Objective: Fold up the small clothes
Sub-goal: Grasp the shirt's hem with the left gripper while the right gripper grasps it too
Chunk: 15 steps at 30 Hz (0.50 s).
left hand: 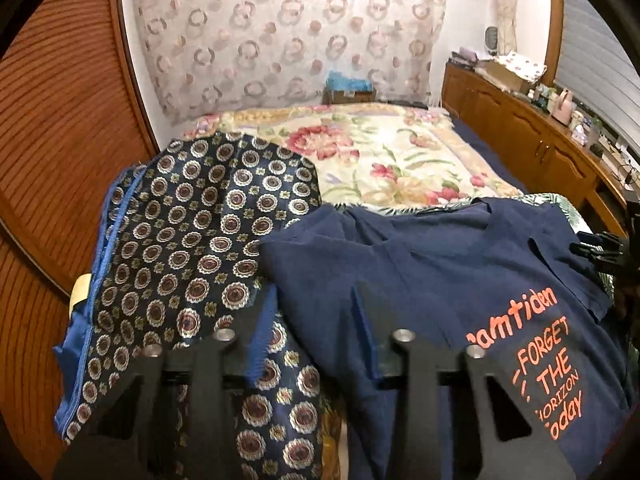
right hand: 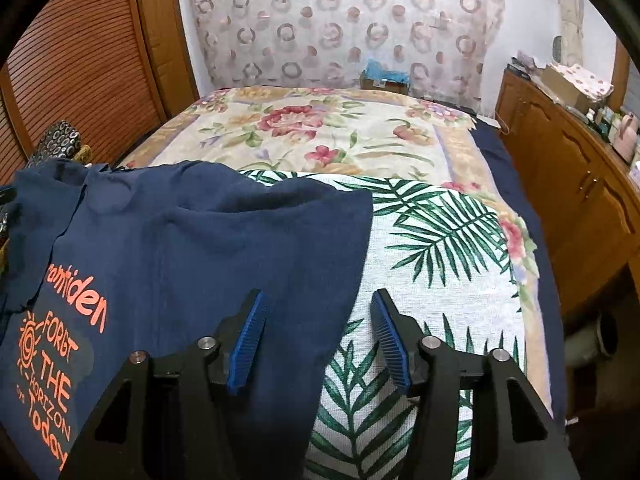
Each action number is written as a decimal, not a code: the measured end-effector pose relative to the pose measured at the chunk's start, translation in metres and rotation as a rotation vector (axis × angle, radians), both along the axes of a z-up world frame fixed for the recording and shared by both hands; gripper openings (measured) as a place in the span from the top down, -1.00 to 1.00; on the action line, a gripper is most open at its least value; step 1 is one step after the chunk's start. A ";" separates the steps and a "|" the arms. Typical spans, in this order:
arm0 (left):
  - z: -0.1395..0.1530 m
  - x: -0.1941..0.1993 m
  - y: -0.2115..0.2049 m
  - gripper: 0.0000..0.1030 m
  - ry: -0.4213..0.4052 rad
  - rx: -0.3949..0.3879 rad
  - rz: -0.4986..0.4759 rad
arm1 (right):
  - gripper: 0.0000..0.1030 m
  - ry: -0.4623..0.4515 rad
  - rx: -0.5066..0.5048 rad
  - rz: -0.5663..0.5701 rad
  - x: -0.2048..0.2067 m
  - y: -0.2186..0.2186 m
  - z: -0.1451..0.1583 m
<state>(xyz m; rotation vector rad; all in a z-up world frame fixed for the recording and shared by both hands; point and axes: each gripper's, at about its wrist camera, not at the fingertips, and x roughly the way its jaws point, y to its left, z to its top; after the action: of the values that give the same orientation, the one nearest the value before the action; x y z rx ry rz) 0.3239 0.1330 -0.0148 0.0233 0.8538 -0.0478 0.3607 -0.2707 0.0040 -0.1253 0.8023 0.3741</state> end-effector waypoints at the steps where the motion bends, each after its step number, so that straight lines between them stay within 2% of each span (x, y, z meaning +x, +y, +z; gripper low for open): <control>1: 0.000 0.003 0.000 0.26 0.003 0.010 0.004 | -0.22 0.000 -0.009 0.007 0.000 0.002 -0.001; 3: -0.001 0.008 0.001 0.26 0.006 0.024 0.010 | -0.24 -0.008 -0.044 0.006 -0.001 0.006 -0.001; 6: -0.002 0.015 0.002 0.26 0.012 0.019 0.010 | -0.27 -0.002 -0.033 0.006 0.000 0.003 0.000; 7: -0.002 0.016 0.001 0.36 0.012 0.018 0.006 | -0.28 0.000 -0.027 0.008 0.001 0.002 0.000; 8: 0.000 0.016 0.000 0.73 0.000 0.013 -0.004 | -0.28 0.000 -0.027 0.009 0.001 0.001 0.000; 9: 0.002 0.016 -0.002 0.87 -0.010 0.009 -0.014 | -0.29 -0.002 -0.033 0.009 0.001 0.002 0.000; 12: 0.014 0.011 -0.016 0.89 -0.045 0.044 -0.042 | -0.29 -0.003 -0.040 0.008 0.001 0.003 0.001; 15: 0.033 0.008 -0.022 0.89 -0.094 0.043 -0.057 | -0.29 -0.004 -0.041 0.008 0.001 0.003 0.002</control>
<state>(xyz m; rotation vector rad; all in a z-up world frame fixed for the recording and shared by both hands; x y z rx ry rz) 0.3314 0.1109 0.0181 0.0893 0.7605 -0.0813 0.3614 -0.2673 0.0056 -0.1678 0.8063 0.3650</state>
